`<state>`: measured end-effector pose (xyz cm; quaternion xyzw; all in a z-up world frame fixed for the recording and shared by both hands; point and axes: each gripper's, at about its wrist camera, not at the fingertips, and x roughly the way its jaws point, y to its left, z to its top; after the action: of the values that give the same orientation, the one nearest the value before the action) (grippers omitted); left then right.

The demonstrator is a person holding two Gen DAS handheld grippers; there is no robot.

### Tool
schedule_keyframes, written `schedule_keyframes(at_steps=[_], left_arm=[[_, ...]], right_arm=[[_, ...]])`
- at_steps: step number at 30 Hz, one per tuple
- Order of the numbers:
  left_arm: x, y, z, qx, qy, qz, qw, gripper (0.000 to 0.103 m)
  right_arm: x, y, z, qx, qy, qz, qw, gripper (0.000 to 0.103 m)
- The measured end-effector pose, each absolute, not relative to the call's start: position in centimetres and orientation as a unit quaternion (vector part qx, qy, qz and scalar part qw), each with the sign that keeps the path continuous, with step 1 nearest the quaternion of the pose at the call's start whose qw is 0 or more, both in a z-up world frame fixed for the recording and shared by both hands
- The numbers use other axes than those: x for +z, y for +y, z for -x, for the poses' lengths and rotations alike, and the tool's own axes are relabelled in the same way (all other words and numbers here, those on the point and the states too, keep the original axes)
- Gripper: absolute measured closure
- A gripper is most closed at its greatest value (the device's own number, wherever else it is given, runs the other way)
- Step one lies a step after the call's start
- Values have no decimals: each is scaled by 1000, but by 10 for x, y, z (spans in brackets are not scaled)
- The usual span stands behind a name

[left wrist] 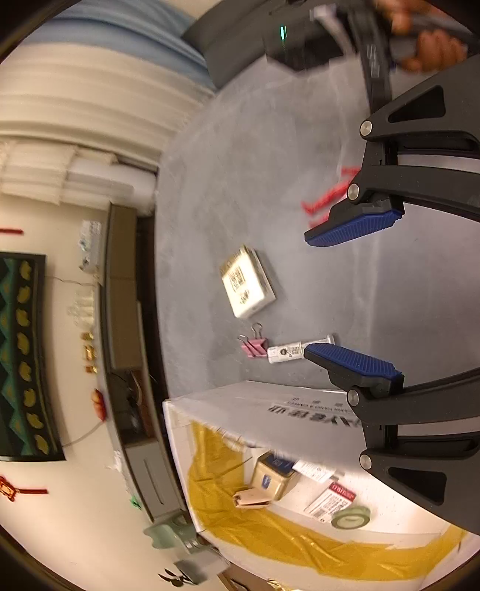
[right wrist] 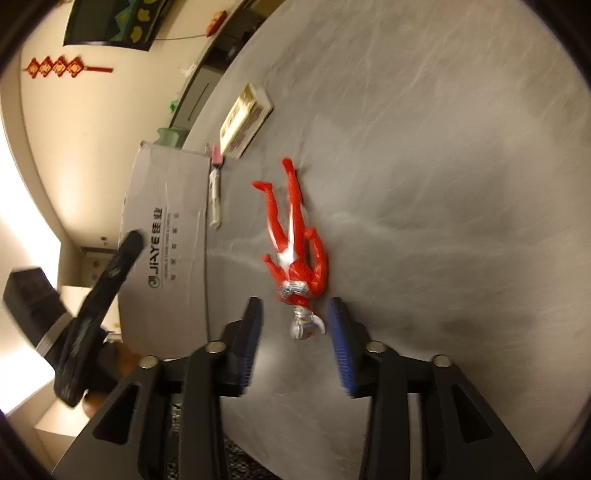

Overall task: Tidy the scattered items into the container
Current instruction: 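Grasp the white lighter with the left tool while the right tool lowers onto the red figure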

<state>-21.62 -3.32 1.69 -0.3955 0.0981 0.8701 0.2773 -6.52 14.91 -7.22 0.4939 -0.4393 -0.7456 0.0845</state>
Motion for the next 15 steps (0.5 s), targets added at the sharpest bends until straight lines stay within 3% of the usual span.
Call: schedule_keyframes(at_steps=[4, 10, 14, 15], left_arm=[[-8, -21, 245, 876, 98, 412, 232, 47], [-46, -5, 281, 867, 110, 442, 203, 47], [-61, -2, 286, 871, 129, 441, 176, 58], [-60, -3, 285, 869, 129, 442, 180, 72]], right_arm=[[-42, 146, 68, -783, -390, -475, 96, 53], [-21, 120, 73, -846, -237, -471, 80, 53], [-25, 127, 77, -843, -226, -481, 86, 53], [-25, 128, 78, -842, -227, -482, 87, 53]])
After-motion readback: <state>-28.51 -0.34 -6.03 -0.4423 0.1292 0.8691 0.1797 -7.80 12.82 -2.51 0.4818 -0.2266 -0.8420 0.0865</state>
